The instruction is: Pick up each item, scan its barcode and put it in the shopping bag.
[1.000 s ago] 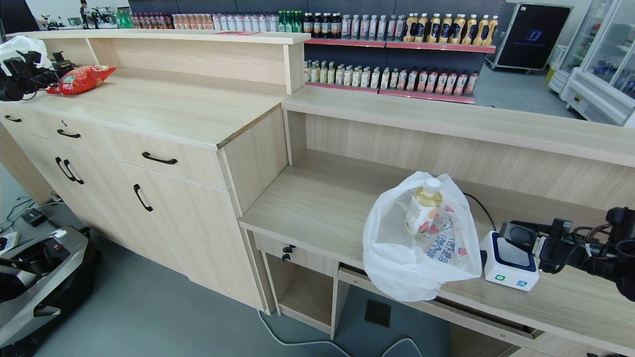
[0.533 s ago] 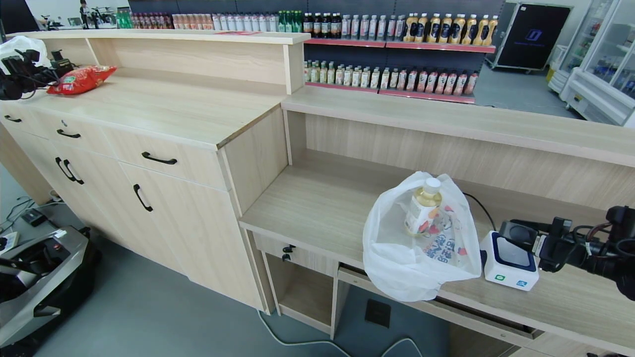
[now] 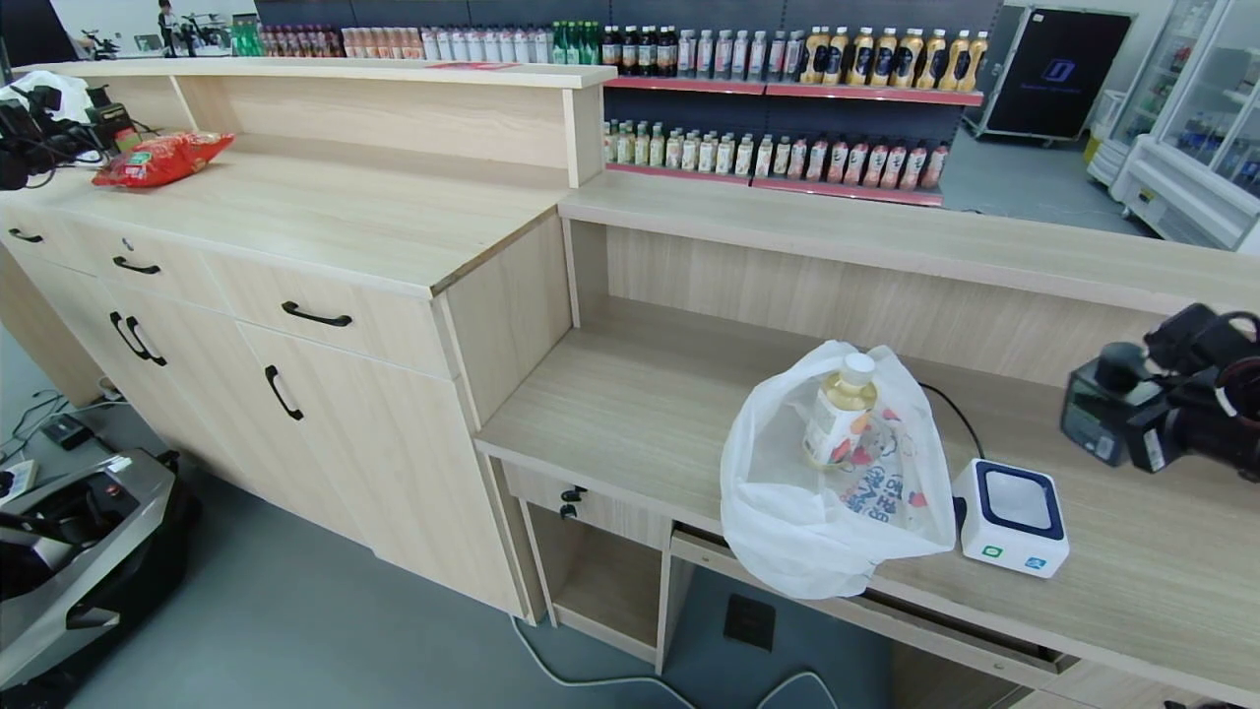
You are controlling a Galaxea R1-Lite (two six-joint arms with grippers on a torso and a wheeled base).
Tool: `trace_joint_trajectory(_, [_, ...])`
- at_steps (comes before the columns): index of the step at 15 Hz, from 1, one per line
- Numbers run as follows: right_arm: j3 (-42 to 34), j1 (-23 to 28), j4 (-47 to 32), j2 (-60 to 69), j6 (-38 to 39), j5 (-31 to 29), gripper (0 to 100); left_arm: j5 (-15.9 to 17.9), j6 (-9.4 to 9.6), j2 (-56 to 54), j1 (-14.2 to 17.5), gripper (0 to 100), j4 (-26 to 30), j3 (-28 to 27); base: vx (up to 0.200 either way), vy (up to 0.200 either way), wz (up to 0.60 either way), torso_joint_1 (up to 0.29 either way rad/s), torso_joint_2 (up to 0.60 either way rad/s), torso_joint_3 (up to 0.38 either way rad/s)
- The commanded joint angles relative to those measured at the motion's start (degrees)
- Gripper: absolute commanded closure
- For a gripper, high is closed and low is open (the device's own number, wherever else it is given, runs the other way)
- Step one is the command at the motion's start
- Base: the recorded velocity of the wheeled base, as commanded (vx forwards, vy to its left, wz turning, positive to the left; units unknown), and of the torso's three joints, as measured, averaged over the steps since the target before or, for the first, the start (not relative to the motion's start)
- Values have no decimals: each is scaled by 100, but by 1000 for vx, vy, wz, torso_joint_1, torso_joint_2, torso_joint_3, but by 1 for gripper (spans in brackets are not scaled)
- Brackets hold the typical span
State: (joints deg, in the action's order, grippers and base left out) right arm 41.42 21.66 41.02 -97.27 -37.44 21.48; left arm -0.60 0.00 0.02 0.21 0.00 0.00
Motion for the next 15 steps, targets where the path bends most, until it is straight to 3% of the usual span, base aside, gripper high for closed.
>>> trace_joint_trajectory(1, [-214, -241, -279, 1096, 1626, -1752, 100, -2, 0, -2, 6, 100, 0, 0, 0, 0, 0, 0, 0, 0])
trace_joint_trajectory(4, [-1277, -435, 284, 1439, 1845, -2825, 100, -2, 0, -2, 6, 100, 0, 0, 0, 0, 0, 0, 0, 0])
trace_joint_trajectory(6, [-1286, -698, 292, 1535, 1854, -3396, 100, -2, 0, -2, 6, 100, 0, 0, 0, 0, 0, 0, 0, 0])
trace_joint_trajectory(9, [-1312, -857, 328, 1527, 1775, -3493, 100, -2, 0, -2, 6, 100, 0, 0, 0, 0, 0, 0, 0, 0])
trace_joint_trajectory(11, [-1330, -1059, 688, 1518, 1292, -3554, 100, -2, 0, -2, 6, 100, 0, 0, 0, 0, 600, 2, 5, 5])
trace_joint_trajectory(15, [-1268, -1657, 837, 1421, 1327, -3308, 100, -2, 0, -2, 6, 100, 0, 0, 0, 0, 600, 0, 1, 5])
